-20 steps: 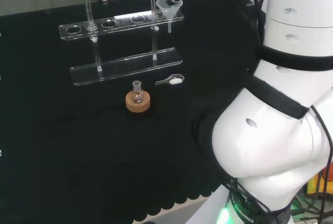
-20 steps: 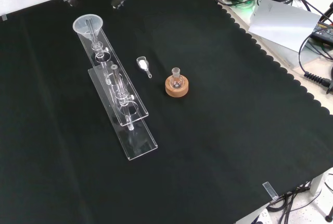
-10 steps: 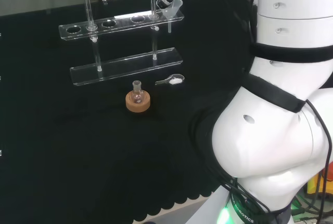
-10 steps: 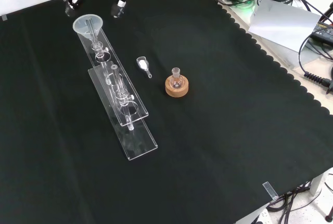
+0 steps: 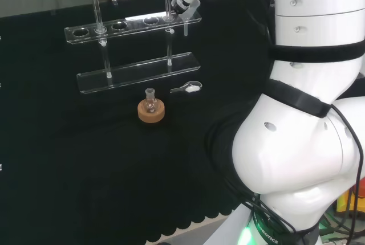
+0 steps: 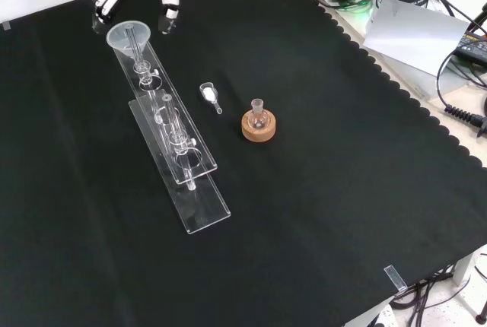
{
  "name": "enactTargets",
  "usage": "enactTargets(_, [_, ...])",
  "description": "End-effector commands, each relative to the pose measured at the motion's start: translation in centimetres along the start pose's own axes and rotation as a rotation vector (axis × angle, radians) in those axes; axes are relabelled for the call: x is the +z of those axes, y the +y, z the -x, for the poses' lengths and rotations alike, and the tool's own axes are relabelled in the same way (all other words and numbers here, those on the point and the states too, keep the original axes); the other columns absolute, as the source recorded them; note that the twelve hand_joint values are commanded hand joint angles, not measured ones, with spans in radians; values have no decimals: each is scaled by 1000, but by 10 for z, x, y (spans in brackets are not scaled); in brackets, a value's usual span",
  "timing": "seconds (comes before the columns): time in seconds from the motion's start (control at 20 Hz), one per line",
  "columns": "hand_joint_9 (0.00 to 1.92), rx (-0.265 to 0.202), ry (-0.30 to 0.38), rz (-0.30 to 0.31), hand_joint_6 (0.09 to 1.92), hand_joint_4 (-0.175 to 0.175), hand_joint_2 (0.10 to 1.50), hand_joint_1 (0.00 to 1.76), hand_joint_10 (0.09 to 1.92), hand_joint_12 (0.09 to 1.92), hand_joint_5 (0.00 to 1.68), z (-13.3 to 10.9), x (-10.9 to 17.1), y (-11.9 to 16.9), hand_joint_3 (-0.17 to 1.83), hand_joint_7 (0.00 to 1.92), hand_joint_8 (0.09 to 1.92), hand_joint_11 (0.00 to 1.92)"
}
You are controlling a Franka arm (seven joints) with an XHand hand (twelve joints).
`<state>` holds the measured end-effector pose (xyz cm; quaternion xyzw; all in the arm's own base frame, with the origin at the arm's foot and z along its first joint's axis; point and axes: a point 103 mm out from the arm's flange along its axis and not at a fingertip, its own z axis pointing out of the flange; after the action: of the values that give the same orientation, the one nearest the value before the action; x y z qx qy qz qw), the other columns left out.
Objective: Pick up the funnel from the transparent funnel stand.
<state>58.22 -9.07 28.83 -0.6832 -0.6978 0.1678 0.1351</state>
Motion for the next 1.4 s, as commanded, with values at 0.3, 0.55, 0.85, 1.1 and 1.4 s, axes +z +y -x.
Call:
enactTargets(0.3, [289,-7,6,-10,87,-14,649,602,701,1381,115,6,9,13,456,11,669,275])
enactTargets(0.55, [262,-10,6,-28,87,-10,655,603,713,1388,107,12,10,23,442,0,646,261])
enactTargets(0.85, [253,-6,-24,-14,87,-14,659,612,722,1389,88,7,5,29,432,0,620,251])
enactTargets(1.1, [247,-19,-14,-54,87,-15,660,620,727,1389,80,13,5,35,427,0,605,245])
enactTargets(1.4, [301,-16,-40,-84,87,-17,663,630,734,1383,87,14,6,34,422,0,622,277])
